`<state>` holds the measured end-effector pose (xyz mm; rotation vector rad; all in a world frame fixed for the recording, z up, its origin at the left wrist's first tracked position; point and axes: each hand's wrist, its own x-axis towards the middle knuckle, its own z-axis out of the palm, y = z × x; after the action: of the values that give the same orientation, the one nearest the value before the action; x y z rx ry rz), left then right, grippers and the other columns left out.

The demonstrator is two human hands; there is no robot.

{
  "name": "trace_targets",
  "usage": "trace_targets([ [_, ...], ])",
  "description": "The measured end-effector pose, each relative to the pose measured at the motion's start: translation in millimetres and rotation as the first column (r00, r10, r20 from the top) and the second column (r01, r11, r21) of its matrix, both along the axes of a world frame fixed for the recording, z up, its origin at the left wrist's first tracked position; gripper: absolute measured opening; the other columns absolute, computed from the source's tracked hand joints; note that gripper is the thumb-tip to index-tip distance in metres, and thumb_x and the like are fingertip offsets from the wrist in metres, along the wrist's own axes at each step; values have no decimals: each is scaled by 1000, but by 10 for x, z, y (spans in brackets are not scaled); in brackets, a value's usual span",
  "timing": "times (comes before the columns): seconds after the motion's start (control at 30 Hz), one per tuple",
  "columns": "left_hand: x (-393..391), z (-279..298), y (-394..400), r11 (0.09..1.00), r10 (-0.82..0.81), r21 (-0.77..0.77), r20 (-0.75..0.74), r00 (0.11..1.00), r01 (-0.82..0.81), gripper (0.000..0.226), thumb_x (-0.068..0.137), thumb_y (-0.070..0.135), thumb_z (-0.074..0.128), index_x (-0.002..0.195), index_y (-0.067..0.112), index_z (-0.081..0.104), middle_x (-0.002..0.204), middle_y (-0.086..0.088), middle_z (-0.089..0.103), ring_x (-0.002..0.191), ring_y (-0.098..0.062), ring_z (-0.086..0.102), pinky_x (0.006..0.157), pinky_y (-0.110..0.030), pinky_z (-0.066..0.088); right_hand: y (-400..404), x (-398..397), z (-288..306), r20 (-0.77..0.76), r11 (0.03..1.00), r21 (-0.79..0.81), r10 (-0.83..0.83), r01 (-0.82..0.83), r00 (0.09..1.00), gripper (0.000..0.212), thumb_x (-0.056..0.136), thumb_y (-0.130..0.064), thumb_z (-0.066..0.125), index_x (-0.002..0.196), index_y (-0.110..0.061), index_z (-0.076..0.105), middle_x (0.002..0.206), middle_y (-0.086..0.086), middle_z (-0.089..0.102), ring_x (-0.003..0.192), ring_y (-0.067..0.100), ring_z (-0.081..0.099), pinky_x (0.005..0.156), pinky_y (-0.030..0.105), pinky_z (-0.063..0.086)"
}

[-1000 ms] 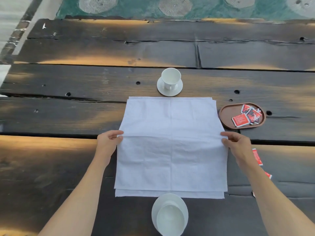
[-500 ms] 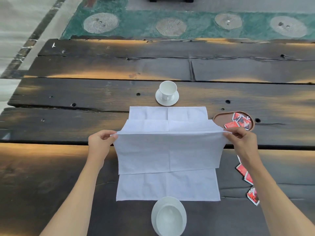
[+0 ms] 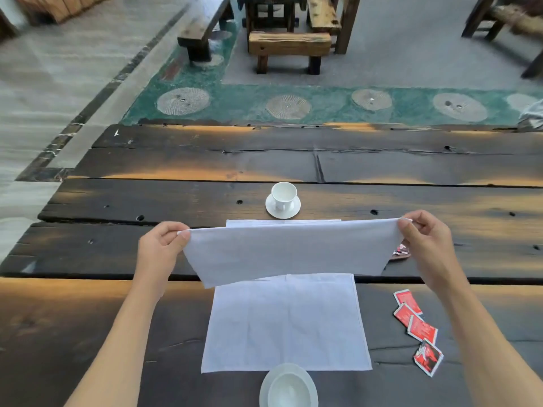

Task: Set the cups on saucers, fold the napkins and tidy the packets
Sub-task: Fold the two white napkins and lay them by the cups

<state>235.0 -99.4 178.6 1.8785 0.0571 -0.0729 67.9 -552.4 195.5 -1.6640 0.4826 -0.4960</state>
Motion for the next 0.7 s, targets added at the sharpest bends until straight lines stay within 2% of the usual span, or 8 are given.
trace_targets([
  [0.17, -82, 303, 110, 990, -104, -87, 41, 994, 107, 17, 96, 18, 68, 102, 30, 79, 99, 3, 82, 96, -17, 75, 92, -45, 58, 95, 64, 687, 149, 996, -82, -7, 19, 989, 16, 95, -27, 64, 79, -27, 64, 60, -18, 55, 51, -2, 44, 46, 15, 35],
  [0.27, -175, 445, 182, 963, -269, 42, 27, 963, 268, 25, 95, 12, 70, 104, 34, 78, 102, 8, 82, 96, -9, 74, 93, -45, 57, 219, 115, 1248, 242, 978, -206, 25, 26, 970, 14, 94, -28, 64, 80, -31, 64, 62, -17, 56, 57, 3, 43, 50, 18, 33],
  [0.37, -290, 580, 258, 871, -456, 150, -113, 883, 468, 32, 94, 9, 72, 108, 37, 76, 105, 4, 81, 99, -12, 75, 97, -50, 56, 382, 181, 1811, 287, 937, -350, 107, 0, 952, 16, 94, -25, 63, 80, -33, 63, 61, -18, 55, 58, 1, 42, 50, 16, 31],
  [0.43, -381, 745, 181, 770, -552, 236, -219, 804, 593, 40, 91, 9, 71, 110, 44, 74, 107, 9, 81, 101, -7, 75, 98, -47, 57, 515, 220, 2122, 291, 906, -418, 202, -66, 935, 17, 94, -22, 63, 80, -31, 62, 56, -19, 52, 54, -1, 39, 47, 14, 29],
  [0.5, -489, 1006, -145, 676, -652, 226, -261, 712, 702, 52, 82, 19, 73, 121, 53, 66, 113, 20, 78, 107, 1, 71, 96, -41, 59, 650, 267, 2347, 270, 869, -470, 308, -155, 912, 19, 96, -20, 62, 79, -29, 61, 51, -16, 45, 48, 0, 31, 44, 14, 24],
  [0.53, -540, 1137, -383, 650, -701, 191, -224, 677, 736, 59, 78, 24, 76, 127, 56, 62, 117, 23, 76, 111, 4, 69, 94, -38, 59, 714, 303, 2425, 255, 849, -492, 353, -194, 900, 20, 96, -19, 62, 79, -29, 61, 51, -15, 42, 47, 1, 28, 43, 15, 22],
  [0.6, -659, 1310, -894, 626, -773, 68, -80, 629, 777, 52, 81, 25, 79, 127, 46, 66, 120, 15, 77, 113, -5, 71, 89, -36, 61, 808, 383, 2523, 225, 815, -530, 400, -233, 888, 20, 95, -16, 61, 80, -28, 61, 58, -3, 42, 51, 7, 26, 45, 18, 21],
  [0.7, -834, 1375, -1412, 675, -734, -87, 18, 679, 733, 19, 93, 15, 73, 108, 4, 76, 108, -22, 78, 96, -28, 76, 88, -57, 56, 805, 498, 2559, 176, 783, -574, 402, -238, 899, 19, 95, -16, 62, 80, -28, 61, 63, 9, 43, 54, 7, 27, 47, 20, 20],
])
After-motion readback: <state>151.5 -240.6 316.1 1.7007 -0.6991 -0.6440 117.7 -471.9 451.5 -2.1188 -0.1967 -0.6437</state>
